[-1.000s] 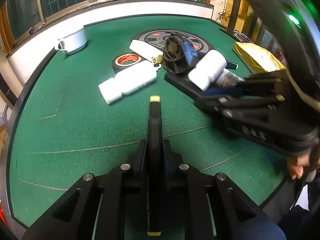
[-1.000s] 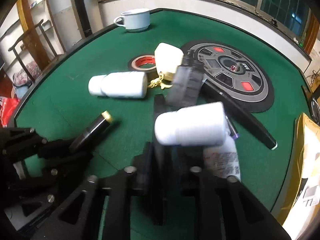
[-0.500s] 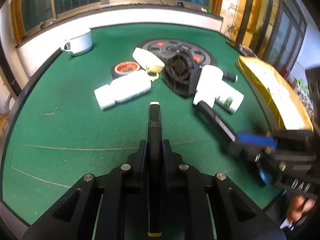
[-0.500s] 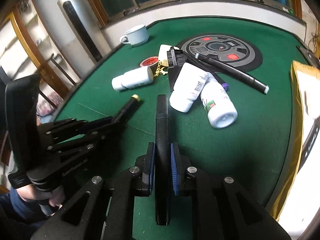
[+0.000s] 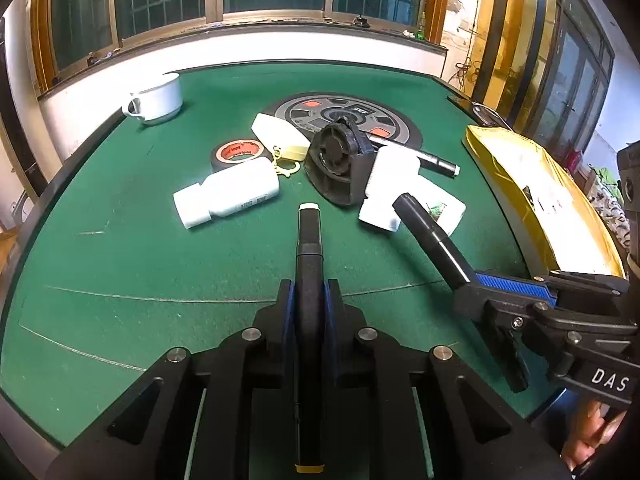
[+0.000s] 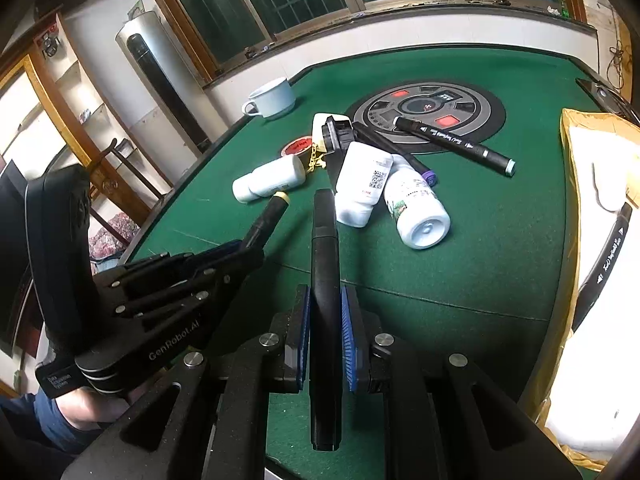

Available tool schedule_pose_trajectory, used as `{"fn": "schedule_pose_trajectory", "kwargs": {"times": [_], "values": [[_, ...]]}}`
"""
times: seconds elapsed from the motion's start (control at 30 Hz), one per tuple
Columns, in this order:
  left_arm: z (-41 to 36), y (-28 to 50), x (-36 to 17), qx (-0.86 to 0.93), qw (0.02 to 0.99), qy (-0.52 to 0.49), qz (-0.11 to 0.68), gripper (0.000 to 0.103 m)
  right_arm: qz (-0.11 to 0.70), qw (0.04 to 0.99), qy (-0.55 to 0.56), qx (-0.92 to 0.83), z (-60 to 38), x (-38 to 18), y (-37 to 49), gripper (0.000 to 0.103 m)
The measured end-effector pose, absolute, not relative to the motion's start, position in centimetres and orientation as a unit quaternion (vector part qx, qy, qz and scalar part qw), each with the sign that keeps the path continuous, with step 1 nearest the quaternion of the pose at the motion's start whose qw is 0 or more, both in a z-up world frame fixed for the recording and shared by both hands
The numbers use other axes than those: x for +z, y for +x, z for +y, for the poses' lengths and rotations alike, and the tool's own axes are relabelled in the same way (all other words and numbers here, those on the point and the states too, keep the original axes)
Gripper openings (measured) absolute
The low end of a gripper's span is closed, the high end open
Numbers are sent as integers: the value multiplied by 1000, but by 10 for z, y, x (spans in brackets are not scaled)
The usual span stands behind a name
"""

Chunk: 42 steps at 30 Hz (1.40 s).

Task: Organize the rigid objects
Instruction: 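Grasp a black marker with the left tool while the right tool grasps another black marker, then carry both black markers over the white tray with both tools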

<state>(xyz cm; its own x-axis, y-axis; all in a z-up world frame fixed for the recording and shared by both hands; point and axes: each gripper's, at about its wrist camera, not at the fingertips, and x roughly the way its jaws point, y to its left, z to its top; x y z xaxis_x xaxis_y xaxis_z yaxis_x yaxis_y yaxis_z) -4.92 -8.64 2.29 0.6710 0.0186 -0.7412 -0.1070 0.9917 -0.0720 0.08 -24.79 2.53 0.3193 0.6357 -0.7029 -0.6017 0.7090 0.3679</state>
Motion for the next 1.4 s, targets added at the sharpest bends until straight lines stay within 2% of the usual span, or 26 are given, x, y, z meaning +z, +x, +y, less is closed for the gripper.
{"fn": "schedule_pose_trajectory", "kwargs": {"times": [0.87, 1.23, 1.4], "values": [[-148, -28, 69, -47, 920, -44, 387, 12, 414, 837, 78, 348, -302, 44, 6, 13], [-240, -3, 93, -157, 912, -32, 377, 12, 383, 885, 144, 223, -413, 66, 21, 13], [-284, 13, 83, -201, 895, -39, 395, 12, 393, 894, 154, 152, -448, 58, 23, 13]]}}
